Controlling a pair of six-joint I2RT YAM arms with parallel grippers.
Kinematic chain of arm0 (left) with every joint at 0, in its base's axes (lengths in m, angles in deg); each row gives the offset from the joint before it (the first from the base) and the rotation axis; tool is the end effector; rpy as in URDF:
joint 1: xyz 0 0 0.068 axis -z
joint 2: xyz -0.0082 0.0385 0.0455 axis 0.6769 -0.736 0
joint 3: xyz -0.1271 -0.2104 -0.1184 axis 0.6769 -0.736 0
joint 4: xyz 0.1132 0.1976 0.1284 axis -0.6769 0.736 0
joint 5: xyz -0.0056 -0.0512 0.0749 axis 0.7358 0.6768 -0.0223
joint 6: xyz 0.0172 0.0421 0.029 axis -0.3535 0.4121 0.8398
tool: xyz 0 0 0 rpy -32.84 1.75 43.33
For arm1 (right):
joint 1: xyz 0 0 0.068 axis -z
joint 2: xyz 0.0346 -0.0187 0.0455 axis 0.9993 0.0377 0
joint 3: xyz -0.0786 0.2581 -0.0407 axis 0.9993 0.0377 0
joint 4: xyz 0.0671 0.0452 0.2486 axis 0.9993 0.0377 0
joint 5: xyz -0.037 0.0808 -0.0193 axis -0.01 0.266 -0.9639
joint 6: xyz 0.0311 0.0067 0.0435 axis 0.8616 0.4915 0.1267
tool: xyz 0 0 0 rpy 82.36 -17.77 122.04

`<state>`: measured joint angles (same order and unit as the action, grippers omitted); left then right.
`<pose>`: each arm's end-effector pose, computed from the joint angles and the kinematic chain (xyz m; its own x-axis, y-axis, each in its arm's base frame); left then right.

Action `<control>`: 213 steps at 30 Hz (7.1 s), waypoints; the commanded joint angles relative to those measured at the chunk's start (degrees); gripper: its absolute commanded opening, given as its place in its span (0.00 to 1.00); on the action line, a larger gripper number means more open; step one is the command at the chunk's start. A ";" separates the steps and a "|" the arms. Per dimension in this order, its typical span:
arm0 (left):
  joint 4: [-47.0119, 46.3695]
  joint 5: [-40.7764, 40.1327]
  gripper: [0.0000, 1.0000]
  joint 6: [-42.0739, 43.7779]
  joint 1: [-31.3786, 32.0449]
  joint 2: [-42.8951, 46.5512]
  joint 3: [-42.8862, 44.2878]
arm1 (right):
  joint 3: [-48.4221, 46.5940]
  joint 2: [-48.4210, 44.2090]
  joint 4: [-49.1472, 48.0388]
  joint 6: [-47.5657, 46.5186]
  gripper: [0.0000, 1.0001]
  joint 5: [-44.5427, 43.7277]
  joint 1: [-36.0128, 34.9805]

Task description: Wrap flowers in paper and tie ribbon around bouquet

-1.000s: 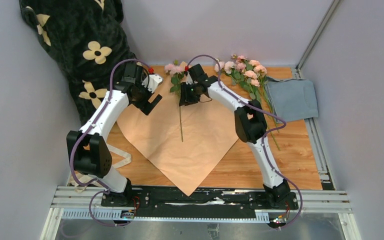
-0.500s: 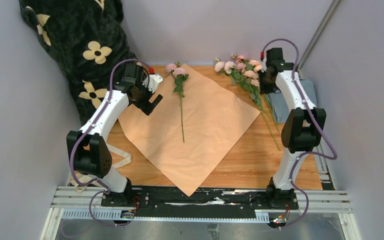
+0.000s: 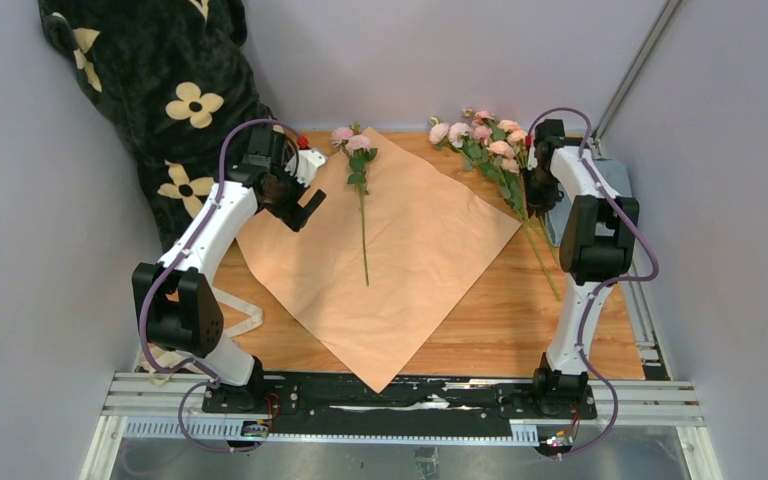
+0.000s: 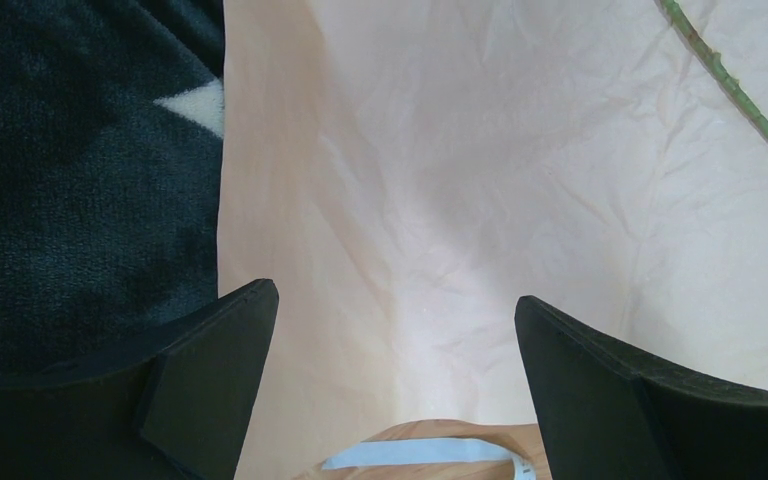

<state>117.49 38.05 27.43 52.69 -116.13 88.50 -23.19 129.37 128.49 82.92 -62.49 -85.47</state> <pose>0.3244 -0.0610 0.2994 -0.6161 0.5891 -0.5229 0.5857 0.7865 0.1959 0.4416 -0.0189 0.2096 -0.9406 -0.0102 -0.3392 0.0005 0.9995 -0.0316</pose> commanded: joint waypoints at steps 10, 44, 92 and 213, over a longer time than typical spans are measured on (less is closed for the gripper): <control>0.27 0.42 1.00 -0.32 -0.24 0.23 -0.72 | -15.00 10.45 -3.75 -3.89 0.25 -5.67 0.62; 0.54 1.62 1.00 -0.60 -0.24 -0.20 -0.70 | -23.54 20.71 -4.01 -7.57 0.06 6.41 0.62; 1.42 2.08 1.00 0.75 -0.68 3.59 -1.35 | -2.12 4.36 -42.58 38.02 0.00 11.63 -39.72; -0.43 2.23 1.00 -1.14 -1.30 0.02 -2.70 | -1.99 -9.37 -17.71 7.39 0.52 1.91 -29.14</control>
<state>117.36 39.28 26.58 51.71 -116.04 86.16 -29.31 129.87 99.48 103.20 -52.33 -120.72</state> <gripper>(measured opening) 0.997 0.539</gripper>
